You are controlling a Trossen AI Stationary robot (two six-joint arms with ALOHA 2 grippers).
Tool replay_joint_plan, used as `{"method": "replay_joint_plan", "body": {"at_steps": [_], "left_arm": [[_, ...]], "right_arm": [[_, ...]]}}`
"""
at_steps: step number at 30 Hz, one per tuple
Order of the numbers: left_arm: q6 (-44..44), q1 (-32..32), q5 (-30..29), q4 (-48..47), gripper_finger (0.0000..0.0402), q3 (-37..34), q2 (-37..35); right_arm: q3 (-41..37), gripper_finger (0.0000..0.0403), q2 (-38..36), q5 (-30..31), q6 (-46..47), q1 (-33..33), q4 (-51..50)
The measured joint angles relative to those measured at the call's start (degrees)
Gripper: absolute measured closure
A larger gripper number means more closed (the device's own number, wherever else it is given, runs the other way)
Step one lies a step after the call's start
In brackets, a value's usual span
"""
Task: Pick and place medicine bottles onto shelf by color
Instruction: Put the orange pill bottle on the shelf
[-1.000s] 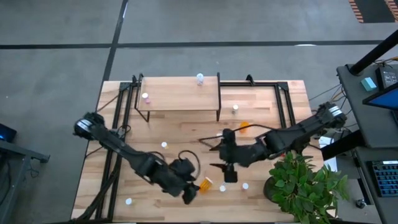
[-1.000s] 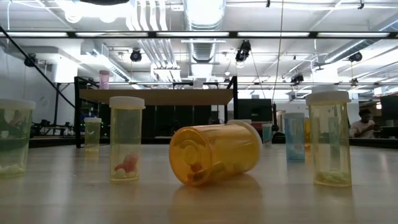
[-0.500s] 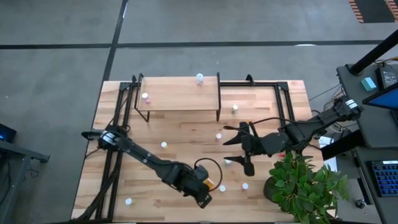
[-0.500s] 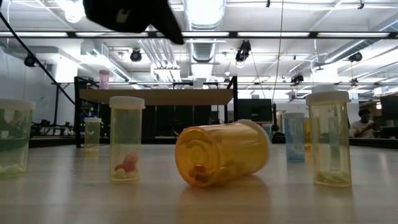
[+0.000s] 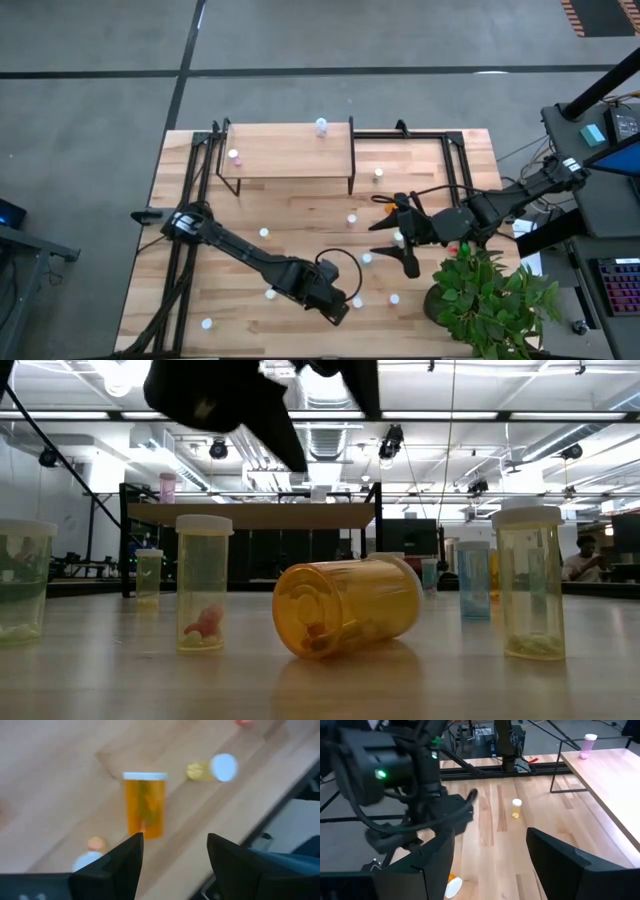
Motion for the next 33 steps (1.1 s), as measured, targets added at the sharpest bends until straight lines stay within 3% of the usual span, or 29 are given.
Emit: {"method": "replay_joint_plan", "body": {"at_steps": [11,21,33], "left_arm": [[5.0,2.9,0.4,5.6,0.0197,-3.4,0.0],[7.2,2.8,1.2,10.6,0.0135,-8.7,0.1],[8.5,3.2,0.5,18.7,0.0130,-14.3,0.1]], "right_arm": [[0.1,0.0165,0.2,-0.2,-1.7,0.0,-0.1],[-0.2,0.0165,0.3,-0.2,-1.5,0.0,0.0],[-0.3,0.0165,1.4,-0.2,-0.9,0.0,-0.1]]}}
